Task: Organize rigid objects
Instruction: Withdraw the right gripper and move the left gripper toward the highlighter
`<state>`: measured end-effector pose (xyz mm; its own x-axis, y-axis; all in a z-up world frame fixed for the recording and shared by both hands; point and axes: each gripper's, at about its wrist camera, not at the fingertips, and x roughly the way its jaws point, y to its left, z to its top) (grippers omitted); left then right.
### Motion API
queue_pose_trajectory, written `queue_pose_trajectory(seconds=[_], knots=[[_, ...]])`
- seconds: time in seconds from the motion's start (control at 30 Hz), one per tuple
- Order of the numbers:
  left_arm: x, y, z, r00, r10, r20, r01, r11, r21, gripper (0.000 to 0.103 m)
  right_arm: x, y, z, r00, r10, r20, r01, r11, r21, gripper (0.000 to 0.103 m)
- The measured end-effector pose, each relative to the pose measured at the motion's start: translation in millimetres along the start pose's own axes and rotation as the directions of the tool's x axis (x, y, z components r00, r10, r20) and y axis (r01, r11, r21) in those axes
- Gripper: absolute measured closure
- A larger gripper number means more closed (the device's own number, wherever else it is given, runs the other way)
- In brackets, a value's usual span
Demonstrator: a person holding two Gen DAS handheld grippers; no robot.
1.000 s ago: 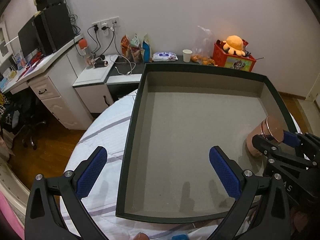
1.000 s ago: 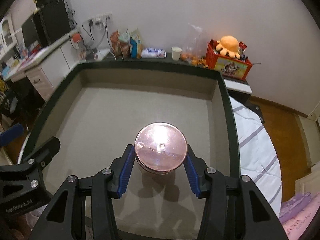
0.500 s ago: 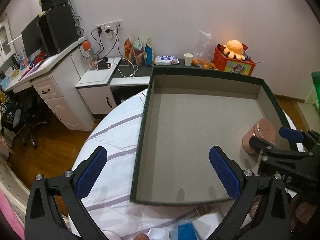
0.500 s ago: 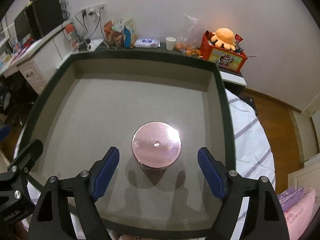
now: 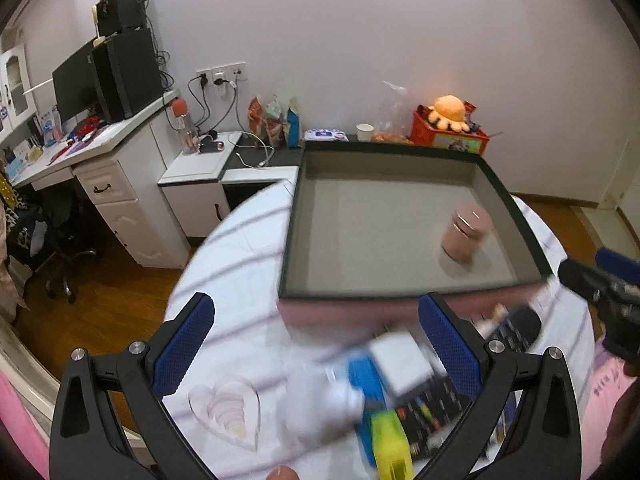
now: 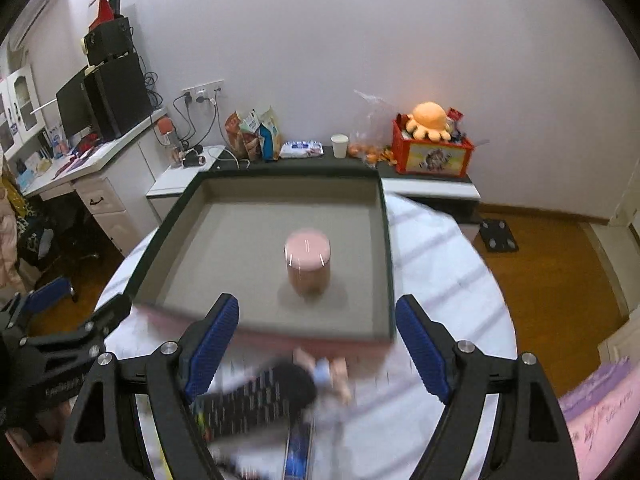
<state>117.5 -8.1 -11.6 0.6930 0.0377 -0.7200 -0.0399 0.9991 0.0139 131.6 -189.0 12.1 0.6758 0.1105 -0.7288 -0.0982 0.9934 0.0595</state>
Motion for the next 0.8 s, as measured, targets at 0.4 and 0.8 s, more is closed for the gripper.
queue_pose_trajectory(seconds=[0.4,0.8], knots=[[-24,-2,-85,0.996,-0.031,-0.086,0.029,0.999,-0.022,0.0,-26,2,-98,0.996,0.035,-0.08,-0.03,0.997,0.066,0.021],[21,-21,-117,0.974,-0.043,-0.224,0.036,0.999,-0.033,0.0,-31,-2,-110,0.996,0.029,-0.085,-0.023,0.997,0.071,0.021]])
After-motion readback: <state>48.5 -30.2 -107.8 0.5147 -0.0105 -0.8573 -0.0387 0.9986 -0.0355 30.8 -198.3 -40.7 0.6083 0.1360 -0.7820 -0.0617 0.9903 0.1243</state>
